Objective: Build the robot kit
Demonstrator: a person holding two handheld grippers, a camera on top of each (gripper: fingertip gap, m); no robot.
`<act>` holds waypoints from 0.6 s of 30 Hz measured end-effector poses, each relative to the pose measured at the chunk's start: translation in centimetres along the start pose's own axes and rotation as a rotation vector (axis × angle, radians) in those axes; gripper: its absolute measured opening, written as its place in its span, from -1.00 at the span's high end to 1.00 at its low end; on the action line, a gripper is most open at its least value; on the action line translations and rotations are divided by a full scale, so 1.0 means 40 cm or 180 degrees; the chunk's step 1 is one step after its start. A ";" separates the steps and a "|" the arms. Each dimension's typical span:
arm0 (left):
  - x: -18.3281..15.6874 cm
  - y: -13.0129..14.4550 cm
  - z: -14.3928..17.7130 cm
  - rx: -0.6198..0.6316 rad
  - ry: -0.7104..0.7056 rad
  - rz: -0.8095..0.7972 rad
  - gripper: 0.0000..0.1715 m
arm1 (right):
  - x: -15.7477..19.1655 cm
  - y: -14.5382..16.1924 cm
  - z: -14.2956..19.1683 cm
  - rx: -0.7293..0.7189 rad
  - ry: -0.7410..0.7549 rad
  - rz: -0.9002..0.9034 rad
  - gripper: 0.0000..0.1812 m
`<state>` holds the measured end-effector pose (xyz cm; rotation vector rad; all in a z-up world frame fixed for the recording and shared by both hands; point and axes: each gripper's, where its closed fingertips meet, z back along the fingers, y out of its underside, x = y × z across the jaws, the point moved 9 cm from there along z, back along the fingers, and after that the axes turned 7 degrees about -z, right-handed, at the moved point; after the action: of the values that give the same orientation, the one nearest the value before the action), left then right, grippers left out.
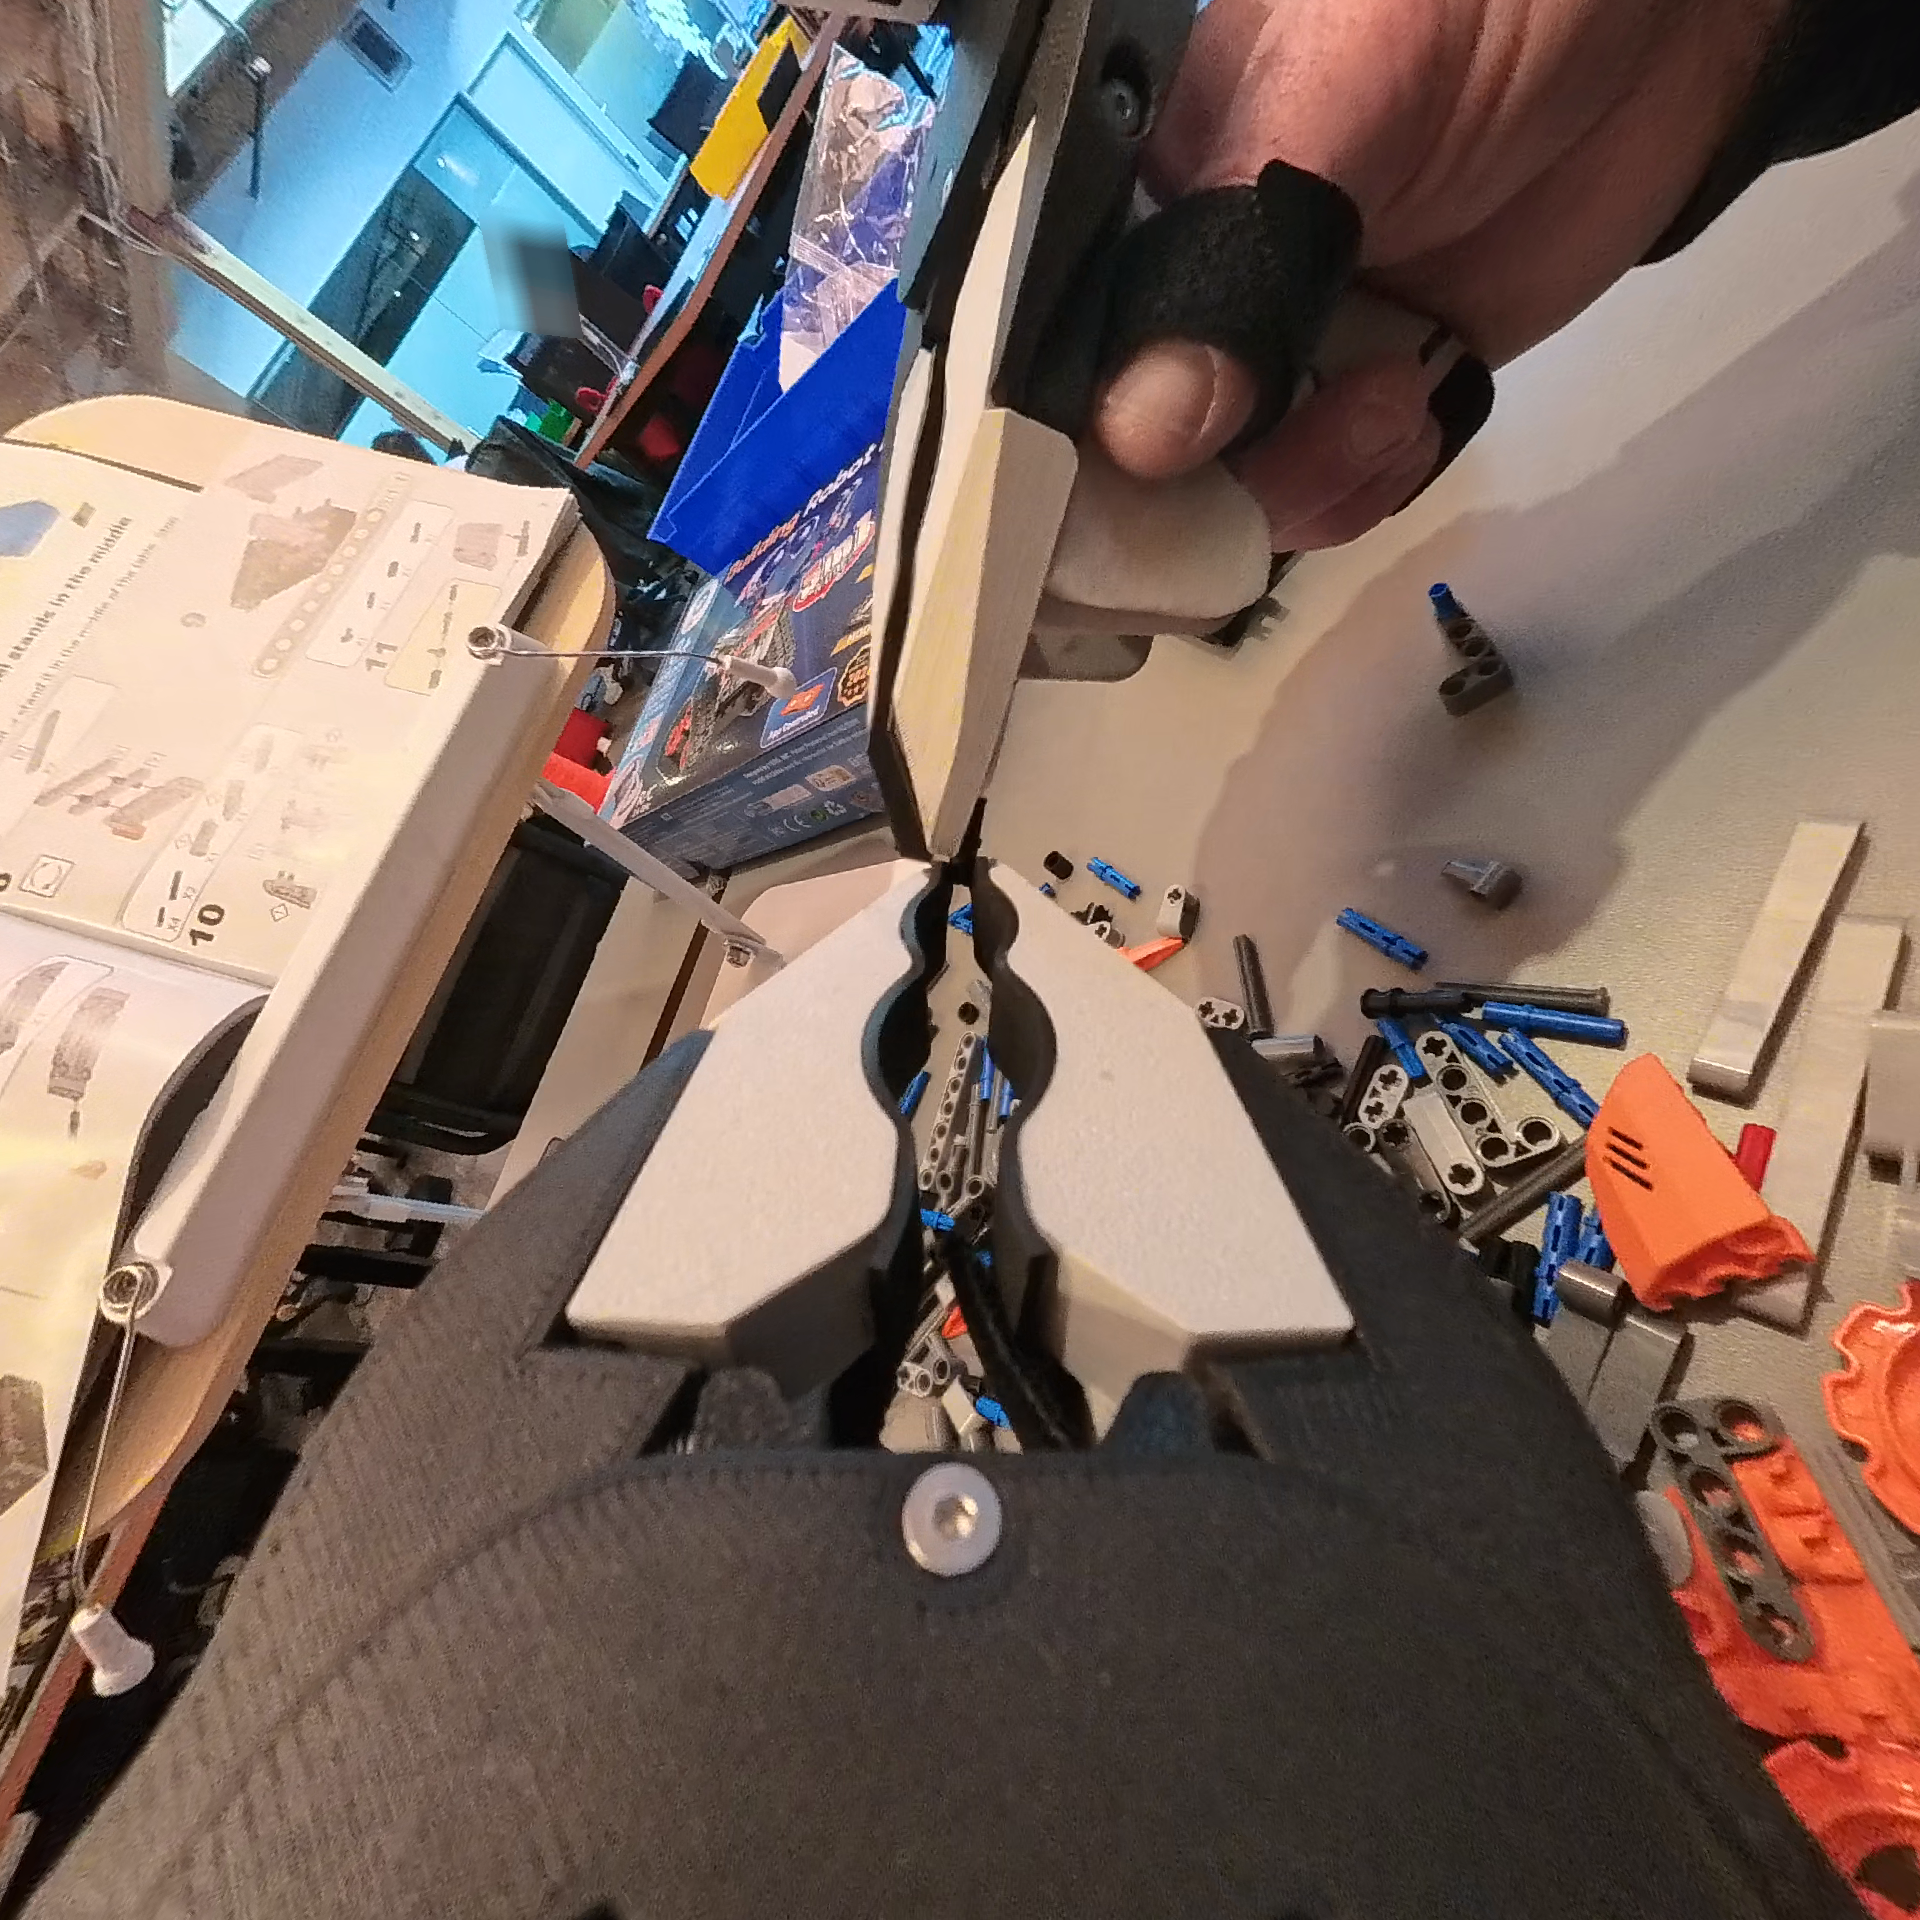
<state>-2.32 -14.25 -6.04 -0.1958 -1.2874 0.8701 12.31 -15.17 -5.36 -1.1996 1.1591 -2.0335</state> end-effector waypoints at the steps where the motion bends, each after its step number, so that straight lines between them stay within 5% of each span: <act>1: -0.001 0.000 -0.001 0.0000 -0.0014 -0.0009 0.98 | 0.001 0.000 0.000 0.0002 0.0010 0.0019 0.97; 18: -0.001 -0.003 -0.005 -0.0016 -0.0114 0.0028 0.98 | -0.004 -0.007 0.020 -0.0005 0.0211 0.0164 0.89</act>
<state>-2.08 -14.29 -6.08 -0.1907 -1.3229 0.8815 13.09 -15.24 -5.00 -1.0994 1.2106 -2.0479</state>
